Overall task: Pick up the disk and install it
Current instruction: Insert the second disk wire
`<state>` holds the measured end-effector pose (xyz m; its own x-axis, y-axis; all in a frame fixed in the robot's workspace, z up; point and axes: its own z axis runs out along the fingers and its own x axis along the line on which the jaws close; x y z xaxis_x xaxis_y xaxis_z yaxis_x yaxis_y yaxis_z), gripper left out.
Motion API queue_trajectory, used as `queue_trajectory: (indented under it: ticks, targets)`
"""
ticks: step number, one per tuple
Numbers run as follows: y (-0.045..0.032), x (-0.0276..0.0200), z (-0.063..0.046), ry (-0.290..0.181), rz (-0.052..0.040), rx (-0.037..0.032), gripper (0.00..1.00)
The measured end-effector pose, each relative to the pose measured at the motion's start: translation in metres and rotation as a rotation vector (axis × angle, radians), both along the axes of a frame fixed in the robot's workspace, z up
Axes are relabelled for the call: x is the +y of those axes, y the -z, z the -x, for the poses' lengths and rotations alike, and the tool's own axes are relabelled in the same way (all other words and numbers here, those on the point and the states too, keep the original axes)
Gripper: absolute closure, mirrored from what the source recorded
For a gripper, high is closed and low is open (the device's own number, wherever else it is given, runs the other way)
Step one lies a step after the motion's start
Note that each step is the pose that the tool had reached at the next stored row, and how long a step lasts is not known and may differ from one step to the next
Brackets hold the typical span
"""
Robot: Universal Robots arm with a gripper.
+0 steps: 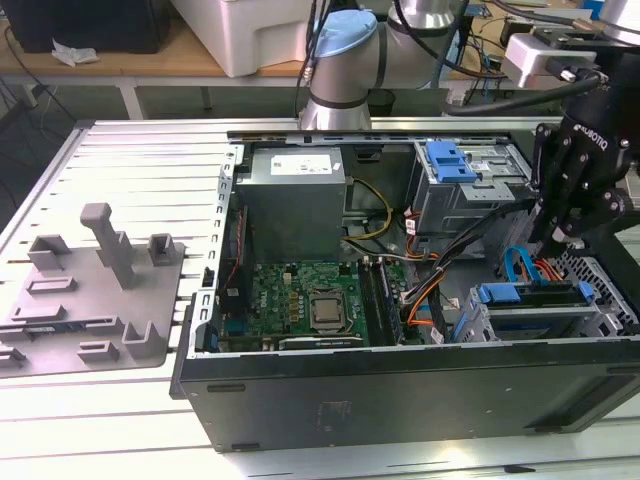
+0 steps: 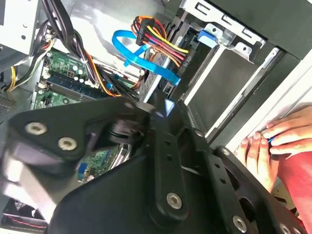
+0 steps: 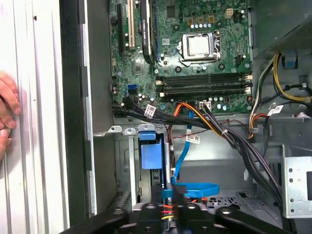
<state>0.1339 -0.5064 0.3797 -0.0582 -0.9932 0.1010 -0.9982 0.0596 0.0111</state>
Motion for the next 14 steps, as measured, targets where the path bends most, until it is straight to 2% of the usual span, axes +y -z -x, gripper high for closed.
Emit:
queue_trajectory:
  ticks: [1, 3, 14]
  targets:
    - [-0.0001, 0.0, 0.008, 0.0, 0.0034, -0.004, 0.89]
    - [0.0, 0.0001, 0.018, 0.0, 0.0082, -0.0092, 0.89]
    - [-0.0001, 0.0001, 0.02, 0.0, 0.0085, -0.0096, 0.89]
